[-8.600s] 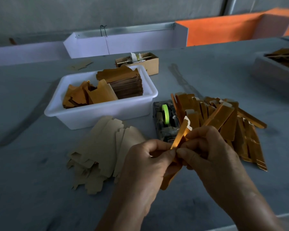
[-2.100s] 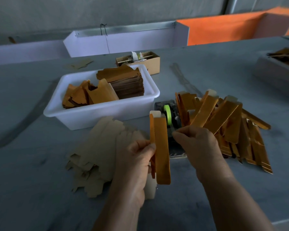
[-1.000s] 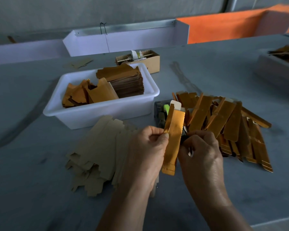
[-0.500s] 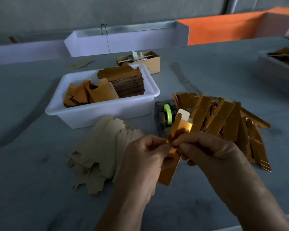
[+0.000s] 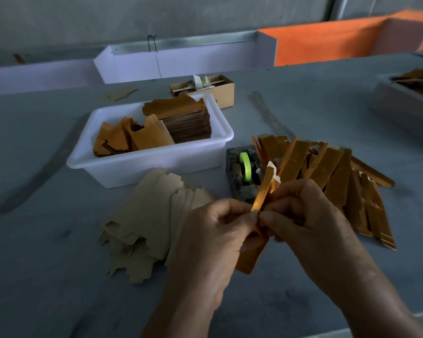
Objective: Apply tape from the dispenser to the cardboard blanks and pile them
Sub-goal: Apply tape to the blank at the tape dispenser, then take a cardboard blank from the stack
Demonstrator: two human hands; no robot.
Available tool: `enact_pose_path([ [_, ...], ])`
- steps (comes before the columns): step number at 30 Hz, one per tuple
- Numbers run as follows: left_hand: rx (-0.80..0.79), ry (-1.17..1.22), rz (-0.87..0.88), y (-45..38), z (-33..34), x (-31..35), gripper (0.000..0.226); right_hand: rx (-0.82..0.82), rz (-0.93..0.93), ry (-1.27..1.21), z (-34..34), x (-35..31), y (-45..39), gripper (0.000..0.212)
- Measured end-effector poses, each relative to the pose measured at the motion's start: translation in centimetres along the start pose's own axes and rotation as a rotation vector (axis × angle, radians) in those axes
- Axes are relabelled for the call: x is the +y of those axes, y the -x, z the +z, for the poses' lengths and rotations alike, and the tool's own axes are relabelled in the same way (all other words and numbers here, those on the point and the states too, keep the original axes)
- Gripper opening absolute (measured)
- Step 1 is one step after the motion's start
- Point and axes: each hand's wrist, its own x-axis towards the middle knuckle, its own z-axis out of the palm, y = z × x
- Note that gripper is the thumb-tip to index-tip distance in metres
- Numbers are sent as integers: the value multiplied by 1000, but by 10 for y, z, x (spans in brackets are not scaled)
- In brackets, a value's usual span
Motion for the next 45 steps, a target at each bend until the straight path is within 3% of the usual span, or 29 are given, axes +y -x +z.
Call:
enact_pose_path([
  [3, -56, 21, -51, -2, -5, -1, 8, 10, -7, 29, 1, 2, 0, 26],
  [6, -83, 5, -60, -2, -7, -3, 32, 12, -25, 61, 2, 3, 1, 26],
  [10, -5, -21, -21, -2, -4, -8, 11, 34, -50, 125, 6, 2, 2, 27],
  [20, 314, -319, 360, 10, 20, -23, 12, 174, -23, 373, 10, -8, 8, 30],
  [25, 307, -227, 283, 13, 14, -19, 8, 158, 64, 452, 5, -9, 8, 44],
  [28, 282, -211, 244, 13, 12, -15, 11, 141, 51, 241, 5, -2, 8, 40],
  [31, 288, -233, 215, 13, 11, -14, 20, -13, 195, -133, 8, 4, 7, 46],
  [36, 164, -128, 9, 10, 0, -14, 9, -25, 243, -256, 12, 13, 5, 14],
  [38, 122, -235, -2, 8, -6, -15, 6, -10, 234, -251, 11, 15, 3, 14],
  [40, 210, -384, 60, 4, -14, -17, 10, 42, 188, -150, 5, 17, -2, 19],
  [41, 299, -529, 92, 1, -20, -20, 13, 79, 146, -60, -1, 19, -8, 19],
  [43, 485, -1037, 116, -3, -31, -21, 22, 186, 81, 85, -17, 20, -24, 8],
  [45, 549, -1385, 20, -7, -41, -23, 41, 339, 88, 186, -34, 26, -45, 9],
])
